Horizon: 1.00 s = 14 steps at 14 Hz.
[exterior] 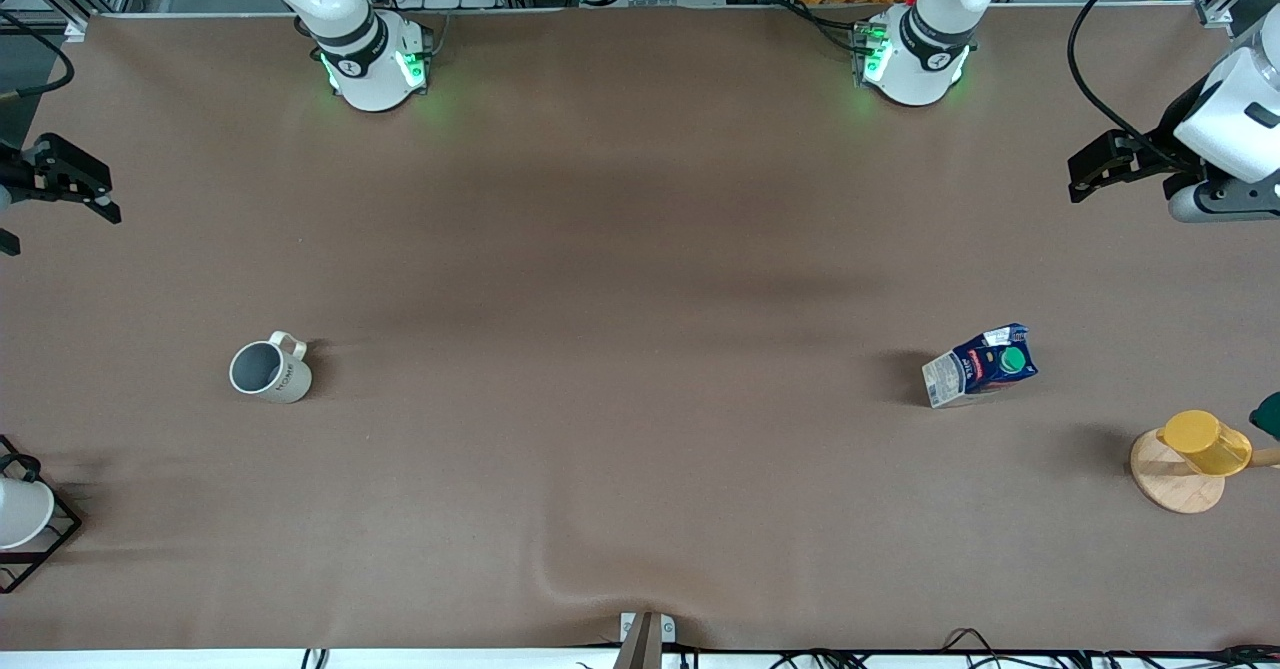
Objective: Place milk next to cup
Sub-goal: 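Reach the left gripper to the milk carton while the right gripper reaches the mug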
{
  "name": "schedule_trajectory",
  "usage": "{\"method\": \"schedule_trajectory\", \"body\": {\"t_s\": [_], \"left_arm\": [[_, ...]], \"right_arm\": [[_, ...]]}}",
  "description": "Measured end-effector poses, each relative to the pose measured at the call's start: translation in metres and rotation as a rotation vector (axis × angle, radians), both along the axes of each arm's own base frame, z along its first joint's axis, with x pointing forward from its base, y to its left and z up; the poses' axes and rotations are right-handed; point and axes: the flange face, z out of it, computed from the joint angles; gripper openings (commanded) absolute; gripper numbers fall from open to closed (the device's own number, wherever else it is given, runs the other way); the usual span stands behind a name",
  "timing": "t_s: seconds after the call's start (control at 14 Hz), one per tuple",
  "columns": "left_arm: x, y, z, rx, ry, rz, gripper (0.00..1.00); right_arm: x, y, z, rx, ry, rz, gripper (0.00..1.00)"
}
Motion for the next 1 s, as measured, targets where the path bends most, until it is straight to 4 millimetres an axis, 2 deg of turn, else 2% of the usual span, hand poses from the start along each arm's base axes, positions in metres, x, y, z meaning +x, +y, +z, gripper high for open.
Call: {"method": "schedule_trajectory", "body": {"t_s": [0.21, 0.36, 0.5, 0.71, 0.86, 1.0], "left_arm": [[0.000, 0.000, 0.000, 0.000, 0.000, 0.000, 1.00], [0.004, -0.001, -0.007, 0.001, 0.013, -0.002, 1.00], [0.019, -0.002, -0.031, 0.001, 0.035, -0.004, 1.00], [0.057, -0.006, -0.074, -0.001, 0.063, -0.007, 1.00], [0.080, -0.003, -0.099, -0.005, 0.050, 0.003, 1.00], [0.095, 0.010, -0.124, -0.023, 0.049, 0.032, 1.00]], "right_arm": [[-0.001, 0.000, -0.002, 0.001, 0.009, -0.009, 1.00], [-0.001, -0.001, -0.002, 0.001, 0.013, -0.015, 1.00], [-0.001, -0.003, -0.003, 0.002, 0.016, -0.020, 1.00], [-0.001, -0.011, -0.011, 0.003, 0.034, -0.035, 1.00], [0.006, -0.015, -0.029, 0.004, 0.067, -0.042, 1.00], [0.020, -0.016, -0.060, 0.006, 0.117, -0.043, 1.00]]}}
